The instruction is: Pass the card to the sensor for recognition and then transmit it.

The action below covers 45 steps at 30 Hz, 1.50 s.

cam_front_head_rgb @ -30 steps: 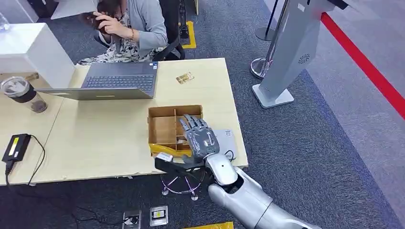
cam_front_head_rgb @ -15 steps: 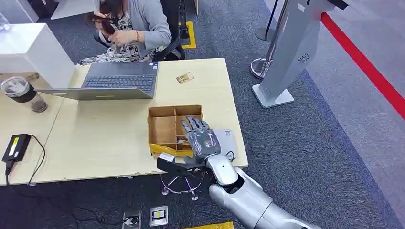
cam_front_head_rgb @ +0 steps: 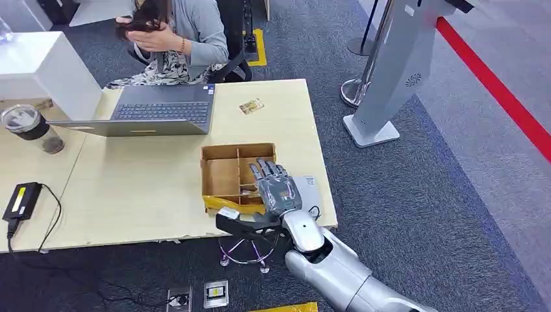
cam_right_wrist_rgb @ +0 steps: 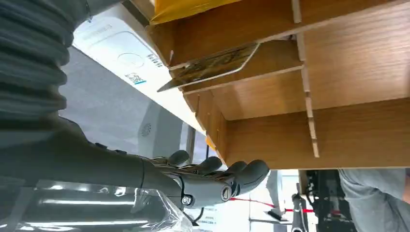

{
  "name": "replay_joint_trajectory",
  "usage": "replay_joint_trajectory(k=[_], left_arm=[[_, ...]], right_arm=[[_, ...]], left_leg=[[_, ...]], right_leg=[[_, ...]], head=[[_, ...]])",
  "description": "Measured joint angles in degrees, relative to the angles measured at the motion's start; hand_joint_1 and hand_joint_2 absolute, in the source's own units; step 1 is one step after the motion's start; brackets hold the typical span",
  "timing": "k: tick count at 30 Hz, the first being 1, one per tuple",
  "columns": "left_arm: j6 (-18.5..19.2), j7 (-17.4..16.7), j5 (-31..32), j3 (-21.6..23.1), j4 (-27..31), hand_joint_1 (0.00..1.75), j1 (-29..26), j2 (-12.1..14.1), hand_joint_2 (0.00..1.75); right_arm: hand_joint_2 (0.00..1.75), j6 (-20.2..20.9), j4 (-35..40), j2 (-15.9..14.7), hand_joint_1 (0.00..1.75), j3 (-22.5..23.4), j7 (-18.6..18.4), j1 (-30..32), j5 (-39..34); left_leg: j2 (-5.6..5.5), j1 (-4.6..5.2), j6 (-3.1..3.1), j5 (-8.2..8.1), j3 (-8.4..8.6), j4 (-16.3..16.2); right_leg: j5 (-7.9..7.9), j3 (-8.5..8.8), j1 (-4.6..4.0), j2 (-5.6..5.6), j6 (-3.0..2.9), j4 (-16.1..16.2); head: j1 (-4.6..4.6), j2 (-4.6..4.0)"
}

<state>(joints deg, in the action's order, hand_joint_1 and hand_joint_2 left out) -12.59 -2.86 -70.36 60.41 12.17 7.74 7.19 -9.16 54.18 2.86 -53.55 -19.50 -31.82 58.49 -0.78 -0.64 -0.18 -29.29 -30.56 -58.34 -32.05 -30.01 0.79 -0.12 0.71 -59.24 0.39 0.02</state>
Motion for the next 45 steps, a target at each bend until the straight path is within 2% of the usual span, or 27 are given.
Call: replay_joint_trajectory(k=[1,2,3,15,31,37,40,45], left_arm=[[0.02,0.15,-0.02,0.00,0.00,0.00,0.00,0.00,0.00],[0.04,0.35,-0.11,0.02,0.00,0.00,-0.01,0.00,0.00],[0.04,0.39,-0.11,0.00,0.00,0.00,-0.01,0.00,0.00],[-0.48,0.39,-0.72,0.00,0.00,0.00,-0.01,0.02,0.00],[-0.28,0.39,-0.11,0.00,0.00,0.00,-0.01,0.02,0.00],[-0.39,0.39,-0.17,0.00,0.00,0.00,-0.01,0.02,0.00],[-0.44,0.39,-0.15,0.00,0.00,0.00,-0.01,0.02,0.00],[0.07,0.50,0.59,0.00,0.00,0.00,-0.03,0.02,0.00]], right_arm=[[1.75,0.20,-0.18,0.00,0.00,0.13,-0.15,0.00,0.15],[1.75,0.26,-0.37,0.00,1.66,0.28,-0.13,0.00,0.15],[1.75,0.31,-0.50,0.00,1.73,0.33,-0.13,0.00,0.15],[1.75,0.26,-2.43,0.00,1.75,0.33,-0.46,0.01,1.31],[1.75,-0.11,-3.04,0.26,1.75,0.37,0.55,-0.17,-1.40],[1.75,-2.08,-2.97,0.39,1.75,0.37,0.96,-0.30,-0.70],[1.75,-3.70,-1.69,0.55,1.75,0.42,0.22,-1.79,1.68],[1.75,-0.22,4.94,0.26,1.75,1.92,-2.27,-7.38,4.59]], left_leg=[[0.00,0.00,0.00,0.00,0.00,0.00],[0.00,0.00,0.00,0.00,0.00,0.00],[0.00,0.00,0.00,0.00,0.00,0.00],[0.00,0.00,0.00,0.00,0.00,0.00],[0.00,0.00,0.00,0.00,0.01,0.00],[0.00,0.00,0.00,0.00,0.00,0.00],[0.00,0.00,-0.01,0.01,0.00,0.00],[0.02,0.00,-0.01,0.03,0.04,0.00]], right_leg=[[0.00,0.00,0.00,0.00,0.00,0.00],[0.00,0.00,0.00,0.00,0.00,0.00],[0.00,0.00,0.00,0.00,0.00,0.00],[0.00,0.00,0.00,0.00,0.00,0.00],[0.00,0.00,0.00,0.01,0.00,0.00],[0.00,0.01,0.00,0.01,0.00,-0.01],[0.01,0.00,0.00,0.03,0.00,-0.02],[0.03,0.00,0.00,0.05,-0.04,-0.02]], head=[[0.00,0.00],[0.00,0.00],[0.00,0.00],[0.00,0.00],[0.00,0.00],[0.00,0.00],[0.00,0.00],[0.00,0.00]])
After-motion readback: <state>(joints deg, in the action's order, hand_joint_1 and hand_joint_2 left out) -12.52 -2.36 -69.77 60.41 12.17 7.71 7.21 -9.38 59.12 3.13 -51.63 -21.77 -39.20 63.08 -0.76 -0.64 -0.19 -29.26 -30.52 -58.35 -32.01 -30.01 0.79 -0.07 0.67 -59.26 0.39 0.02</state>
